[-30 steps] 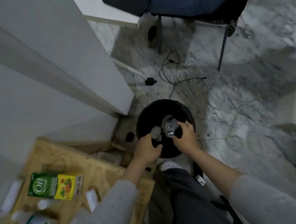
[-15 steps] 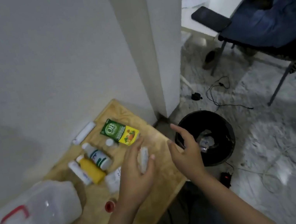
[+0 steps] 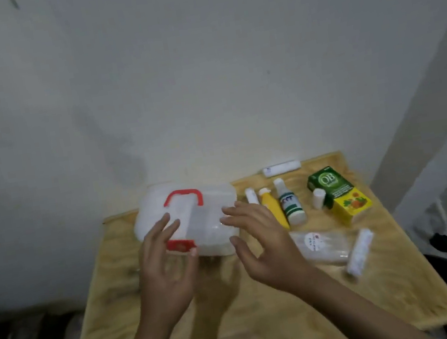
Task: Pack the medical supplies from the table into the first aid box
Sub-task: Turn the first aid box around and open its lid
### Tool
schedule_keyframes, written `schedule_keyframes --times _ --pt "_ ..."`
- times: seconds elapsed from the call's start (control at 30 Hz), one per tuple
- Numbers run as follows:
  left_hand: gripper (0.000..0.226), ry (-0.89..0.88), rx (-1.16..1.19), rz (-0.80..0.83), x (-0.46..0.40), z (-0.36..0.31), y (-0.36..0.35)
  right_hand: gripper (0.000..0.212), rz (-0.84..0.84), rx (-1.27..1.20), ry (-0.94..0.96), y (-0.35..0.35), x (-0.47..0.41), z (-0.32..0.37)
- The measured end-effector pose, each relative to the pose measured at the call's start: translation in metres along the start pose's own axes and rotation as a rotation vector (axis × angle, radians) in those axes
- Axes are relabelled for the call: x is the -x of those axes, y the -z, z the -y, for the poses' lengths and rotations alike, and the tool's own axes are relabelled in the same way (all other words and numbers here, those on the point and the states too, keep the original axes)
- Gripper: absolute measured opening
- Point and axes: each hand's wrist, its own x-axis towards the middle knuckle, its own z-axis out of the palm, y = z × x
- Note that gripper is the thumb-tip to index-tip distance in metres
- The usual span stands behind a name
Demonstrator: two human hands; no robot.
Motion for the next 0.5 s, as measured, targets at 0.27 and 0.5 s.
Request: schedule_keyframes --times 0.27,0.5 --pt "0.042 -0.008 -0.097 -0.127 -0.007 0.107 0.003 0.028 0.236 0.157 0.378 -0.061 -0.023 -0.047" --pt "0.044 -0.061 -0.051 -0.17 0.014 0.114 -0.009 0.027 0.164 0.374 0.566 -0.068 -0.019 -0.068"
